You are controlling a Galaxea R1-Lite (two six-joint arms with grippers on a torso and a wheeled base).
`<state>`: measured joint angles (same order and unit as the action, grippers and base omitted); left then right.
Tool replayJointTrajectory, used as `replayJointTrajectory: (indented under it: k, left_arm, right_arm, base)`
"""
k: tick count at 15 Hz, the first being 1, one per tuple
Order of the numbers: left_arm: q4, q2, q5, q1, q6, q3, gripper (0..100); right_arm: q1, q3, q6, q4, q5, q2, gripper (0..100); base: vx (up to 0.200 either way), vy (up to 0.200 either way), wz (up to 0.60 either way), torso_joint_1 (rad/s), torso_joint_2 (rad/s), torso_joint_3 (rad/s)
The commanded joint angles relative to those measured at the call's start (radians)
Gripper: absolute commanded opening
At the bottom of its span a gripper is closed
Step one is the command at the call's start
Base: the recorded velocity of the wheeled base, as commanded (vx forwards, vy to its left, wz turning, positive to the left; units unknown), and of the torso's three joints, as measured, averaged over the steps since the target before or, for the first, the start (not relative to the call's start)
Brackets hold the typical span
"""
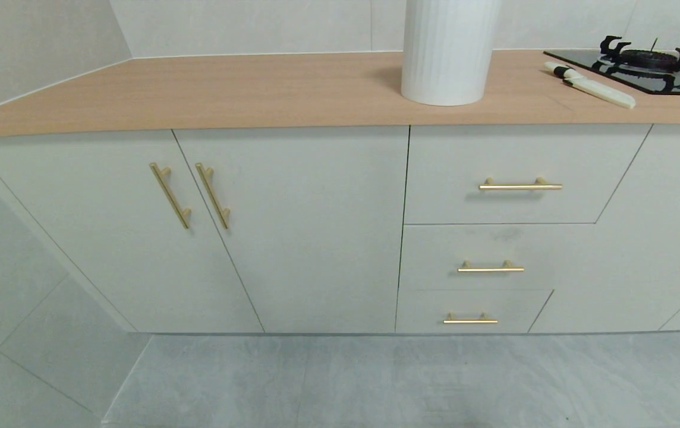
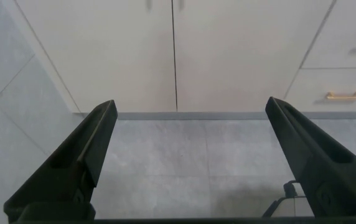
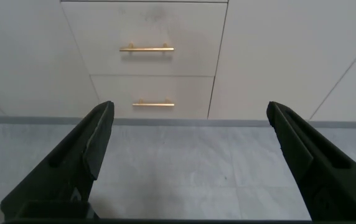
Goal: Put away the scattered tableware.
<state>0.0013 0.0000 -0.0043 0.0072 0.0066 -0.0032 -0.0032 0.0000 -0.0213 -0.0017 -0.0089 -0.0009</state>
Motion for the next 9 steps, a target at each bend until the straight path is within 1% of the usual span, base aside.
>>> replayJointTrajectory:
  k: [1,9]
  left_arm:
    - [0.000,0.002,0.000,0.000,0.000,0.000,100]
    - [0.000,0.002,0.000,0.000,0.000,0.000,100]
  right_arm:
    - [0.000,0.000,0.000,0.000,0.000,0.002,100]
    - [0.000,0.000,0.000,0.000,0.000,0.002,100]
  base:
    - [0.200,0.000,0.00,-0.002,0.01,-0.002]
    - [0.200,0.000,0.00,0.002,0.00,0.001]
